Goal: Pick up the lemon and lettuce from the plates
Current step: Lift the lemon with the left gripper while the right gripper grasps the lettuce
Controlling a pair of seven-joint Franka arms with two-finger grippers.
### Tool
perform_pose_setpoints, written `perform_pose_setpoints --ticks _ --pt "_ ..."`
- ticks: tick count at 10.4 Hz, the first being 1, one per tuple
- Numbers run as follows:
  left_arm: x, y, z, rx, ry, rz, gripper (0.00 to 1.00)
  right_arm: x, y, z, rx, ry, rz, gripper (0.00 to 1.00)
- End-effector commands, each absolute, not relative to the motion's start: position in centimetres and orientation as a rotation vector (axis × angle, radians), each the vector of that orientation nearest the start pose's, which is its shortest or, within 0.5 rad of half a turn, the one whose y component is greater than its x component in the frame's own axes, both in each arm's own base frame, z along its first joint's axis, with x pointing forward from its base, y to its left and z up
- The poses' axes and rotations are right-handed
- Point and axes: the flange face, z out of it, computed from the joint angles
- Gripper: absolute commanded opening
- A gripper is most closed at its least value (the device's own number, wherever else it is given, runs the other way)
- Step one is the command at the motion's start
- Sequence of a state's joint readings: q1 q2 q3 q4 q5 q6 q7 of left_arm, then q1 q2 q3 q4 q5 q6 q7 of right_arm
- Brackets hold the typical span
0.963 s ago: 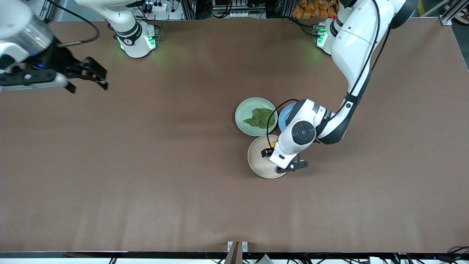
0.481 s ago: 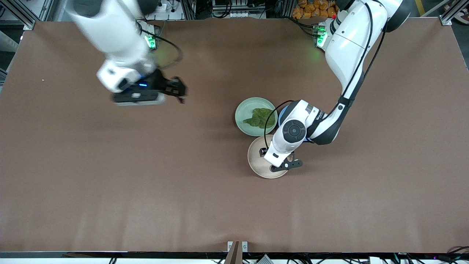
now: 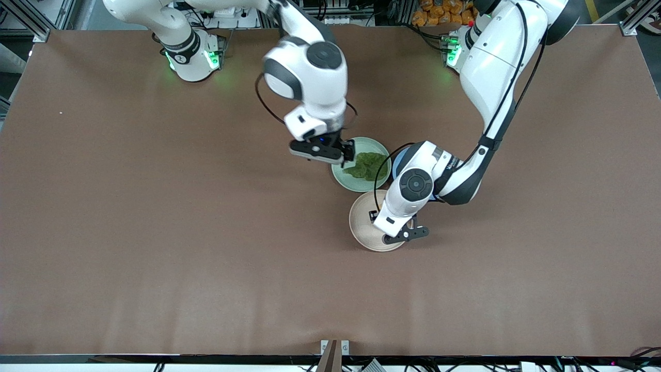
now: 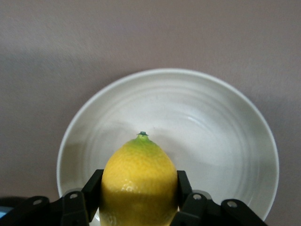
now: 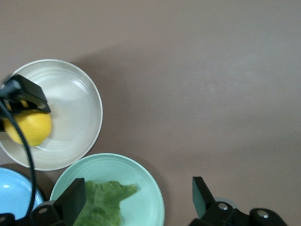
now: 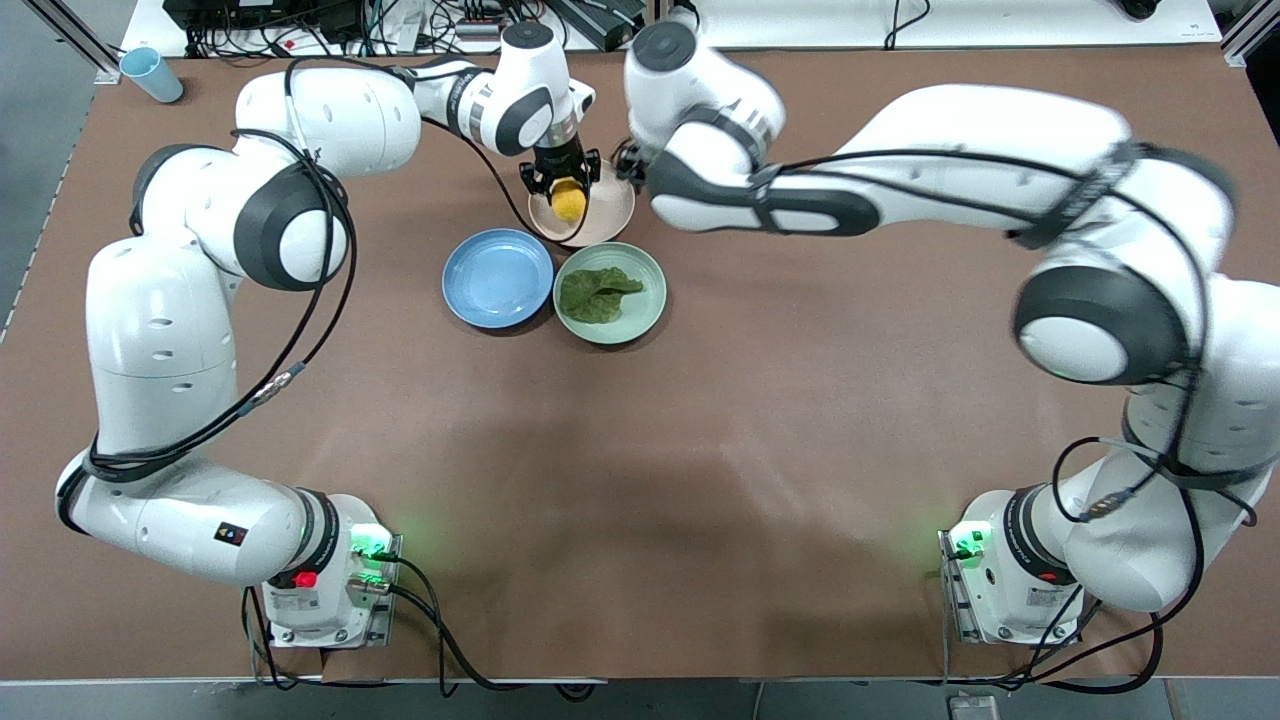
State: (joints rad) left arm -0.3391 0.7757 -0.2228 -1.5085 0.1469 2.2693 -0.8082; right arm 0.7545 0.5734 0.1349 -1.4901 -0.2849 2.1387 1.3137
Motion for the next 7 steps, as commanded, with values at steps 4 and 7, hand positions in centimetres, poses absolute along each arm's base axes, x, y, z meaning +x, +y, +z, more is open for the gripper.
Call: perform_pose_setpoints --ticks 4,7 --pt "65.1 -27.4 29.3 -3.133 -0.501 -0.116 0.0 45.2 60.0 27.2 -3.02 0.6 -0.392 1.0" --pt "64.5 -22.5 29.5 -3.117 -0.398 -0.084 0.0 42.9 61.7 24.4 -3.035 0.599 -0.418 0.93"
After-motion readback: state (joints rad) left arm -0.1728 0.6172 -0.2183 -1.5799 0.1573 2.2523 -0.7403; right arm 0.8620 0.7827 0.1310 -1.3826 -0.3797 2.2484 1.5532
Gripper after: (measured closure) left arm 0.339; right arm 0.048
